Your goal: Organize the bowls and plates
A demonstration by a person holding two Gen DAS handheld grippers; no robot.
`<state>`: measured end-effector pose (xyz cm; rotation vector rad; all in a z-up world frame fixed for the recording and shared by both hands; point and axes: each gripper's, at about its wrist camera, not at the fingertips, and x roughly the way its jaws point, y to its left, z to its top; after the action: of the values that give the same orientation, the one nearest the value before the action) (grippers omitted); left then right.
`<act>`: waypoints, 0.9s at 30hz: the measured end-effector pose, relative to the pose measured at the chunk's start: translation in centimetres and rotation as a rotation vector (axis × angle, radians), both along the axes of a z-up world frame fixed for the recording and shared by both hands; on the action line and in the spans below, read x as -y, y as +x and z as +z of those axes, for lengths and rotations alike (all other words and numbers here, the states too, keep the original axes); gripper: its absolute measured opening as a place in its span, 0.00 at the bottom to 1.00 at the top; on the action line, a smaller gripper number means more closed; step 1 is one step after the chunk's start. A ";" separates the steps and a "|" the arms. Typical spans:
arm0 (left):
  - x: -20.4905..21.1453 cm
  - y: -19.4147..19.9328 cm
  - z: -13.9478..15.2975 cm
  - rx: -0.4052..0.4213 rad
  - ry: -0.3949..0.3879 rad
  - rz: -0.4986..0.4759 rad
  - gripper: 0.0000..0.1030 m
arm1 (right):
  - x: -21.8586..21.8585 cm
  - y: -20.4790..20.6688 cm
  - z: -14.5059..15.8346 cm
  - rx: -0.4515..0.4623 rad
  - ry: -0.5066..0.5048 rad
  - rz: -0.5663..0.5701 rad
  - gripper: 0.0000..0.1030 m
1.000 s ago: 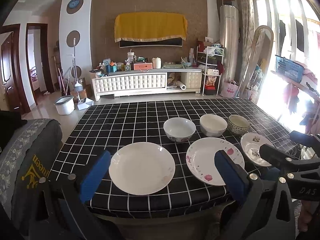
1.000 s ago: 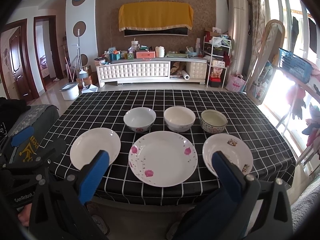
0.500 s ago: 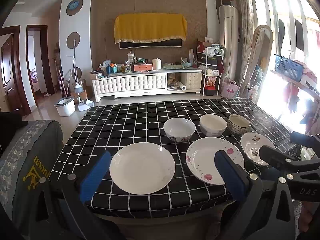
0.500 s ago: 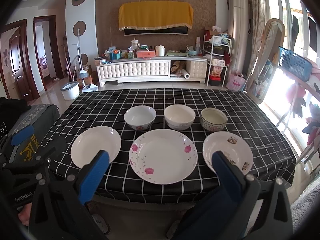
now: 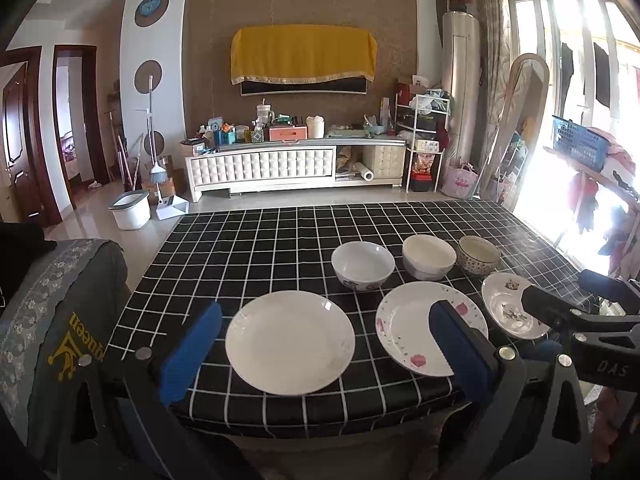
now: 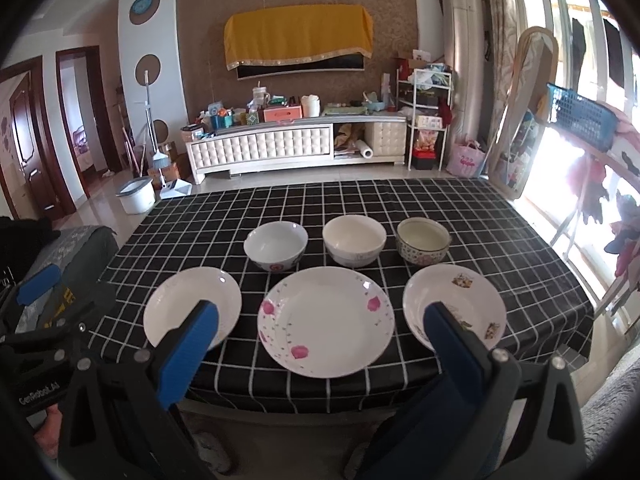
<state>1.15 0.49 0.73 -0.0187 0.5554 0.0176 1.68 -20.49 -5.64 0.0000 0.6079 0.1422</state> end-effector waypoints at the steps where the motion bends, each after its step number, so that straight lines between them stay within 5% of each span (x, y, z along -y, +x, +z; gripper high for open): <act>1: -0.5 0.5 0.3 -0.010 0.000 0.006 1.00 | -0.5 0.5 0.3 0.003 -0.001 0.019 1.00; 14: -8.5 6.7 0.2 -0.126 -0.024 0.070 1.00 | -8.0 6.9 1.4 0.012 -0.075 0.128 1.00; 27: -13.6 11.8 -8.6 -0.400 -0.150 0.091 1.00 | -13.0 13.9 -6.7 -0.309 -0.082 0.207 1.00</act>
<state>12.92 14.10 -7.83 -0.1904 0.9551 0.0695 15.62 -7.45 -12.30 -0.1230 0.9216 0.3219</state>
